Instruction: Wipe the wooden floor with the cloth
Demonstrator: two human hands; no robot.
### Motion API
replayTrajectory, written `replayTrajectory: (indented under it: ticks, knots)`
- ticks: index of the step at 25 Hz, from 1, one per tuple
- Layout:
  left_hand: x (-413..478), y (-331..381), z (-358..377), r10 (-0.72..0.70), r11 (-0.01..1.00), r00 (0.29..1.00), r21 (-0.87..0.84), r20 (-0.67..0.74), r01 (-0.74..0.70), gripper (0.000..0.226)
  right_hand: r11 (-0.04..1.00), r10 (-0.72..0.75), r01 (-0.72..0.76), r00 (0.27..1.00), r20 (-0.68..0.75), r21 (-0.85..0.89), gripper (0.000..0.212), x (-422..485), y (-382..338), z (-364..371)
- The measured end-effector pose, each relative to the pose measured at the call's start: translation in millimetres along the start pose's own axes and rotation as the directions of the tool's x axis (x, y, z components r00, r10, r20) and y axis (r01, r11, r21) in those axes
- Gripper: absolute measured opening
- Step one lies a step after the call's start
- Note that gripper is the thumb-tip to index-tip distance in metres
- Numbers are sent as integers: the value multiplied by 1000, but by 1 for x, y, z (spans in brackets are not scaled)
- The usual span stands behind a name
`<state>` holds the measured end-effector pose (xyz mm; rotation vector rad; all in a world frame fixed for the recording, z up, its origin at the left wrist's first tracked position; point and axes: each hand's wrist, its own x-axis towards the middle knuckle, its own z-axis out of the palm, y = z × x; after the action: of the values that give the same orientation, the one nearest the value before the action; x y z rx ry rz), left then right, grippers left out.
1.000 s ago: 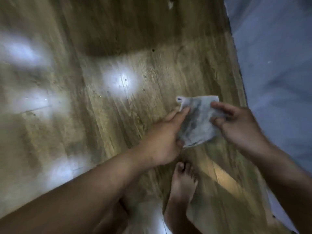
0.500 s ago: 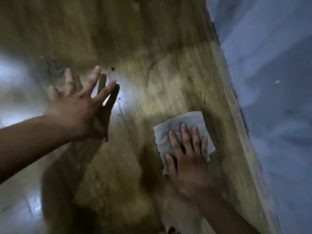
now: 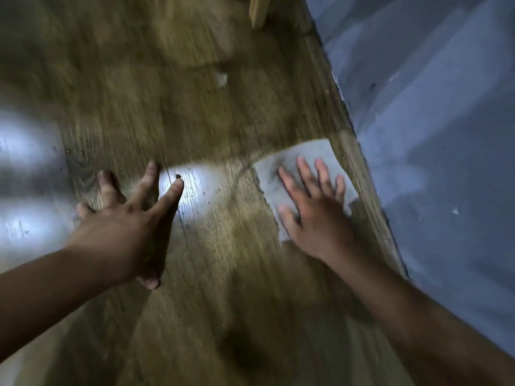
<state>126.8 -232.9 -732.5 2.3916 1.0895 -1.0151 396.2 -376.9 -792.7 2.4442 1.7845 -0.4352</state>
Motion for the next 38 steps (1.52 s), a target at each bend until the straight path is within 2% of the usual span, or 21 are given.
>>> replayTrajectory:
  ticks: [6, 10, 12, 15, 17, 19, 21, 24, 26, 28, 29, 31, 33, 35, 37, 38]
  knots:
    - [-3, 1, -3, -2, 1000, 999, -5, 44, 2, 165, 999, 48, -47, 997, 56, -18, 65, 167, 2, -51]
    - [1, 4, -4, -11, 1000, 998, -2, 69, 11, 164, 998, 43, -45, 998, 48, 32, 61, 199, -8, -60]
    - [0, 3, -5, 7, 1000, 997, -17, 82, -6, 164, 999, 28, -28, 1000, 3, 40, 59, 161, -4, -47]
    - [0, 3, -4, 0, 999, 996, -35, 89, 3, 163, 992, 84, -79, 995, -51, 101, 59, 27, 4, -16]
    - [2, 4, -3, 2, 999, 997, -44, 78, 2, 162, 991, 118, -116, 992, -46, 61, 57, -74, 2, 6]
    - [2, 5, -3, 11, 999, 997, -51, 70, -7, 160, 988, 143, -144, 989, 24, 59, 60, -109, 13, 14]
    - [0, 5, -3, 25, 999, 997, -45, 76, -22, 160, 986, 154, -151, 988, -29, 67, 61, -66, 23, 0]
    - [0, 3, -2, 22, 999, 996, -51, 88, -18, 161, 995, 97, -99, 987, -127, -8, 56, 57, 26, -26]
    - [0, 4, -3, 12, 999, 996, -39, 93, -9, 162, 997, 69, -70, 996, -61, -16, 56, 140, 29, -47]
    - [0, 6, -3, 15, 1000, 996, -25, 86, -12, 162, 998, 56, -56, 998, 1, -28, 58, 175, 31, -59]
    - [0, 6, -3, 17, 1000, 996, -19, 87, -15, 162, 999, 39, -39, 999, -1, -35, 58, 164, 34, -53]
    - [0, 8, -5, 8, 1000, 995, -14, 95, -7, 163, 996, 66, -71, 995, -79, -50, 58, 72, 38, -29]
    - [1, 8, -4, 5, 1000, 996, -26, 91, -3, 164, 990, 118, -120, 992, -34, -71, 57, -60, 27, 3]
    - [3, 8, -3, -4, 998, 996, -54, 94, 9, 163, 984, 152, -149, 988, 19, -101, 59, -134, 29, 19]
    - [4, 7, -1, 4, 997, 996, -74, 86, 2, 163, 978, 210, -209, 977, 29, -18, 63, -106, 37, 16]
    - [5, 5, 0, 13, 996, 996, -89, 84, -5, 164, 980, 195, -195, 981, -19, -43, 64, -69, 33, 6]
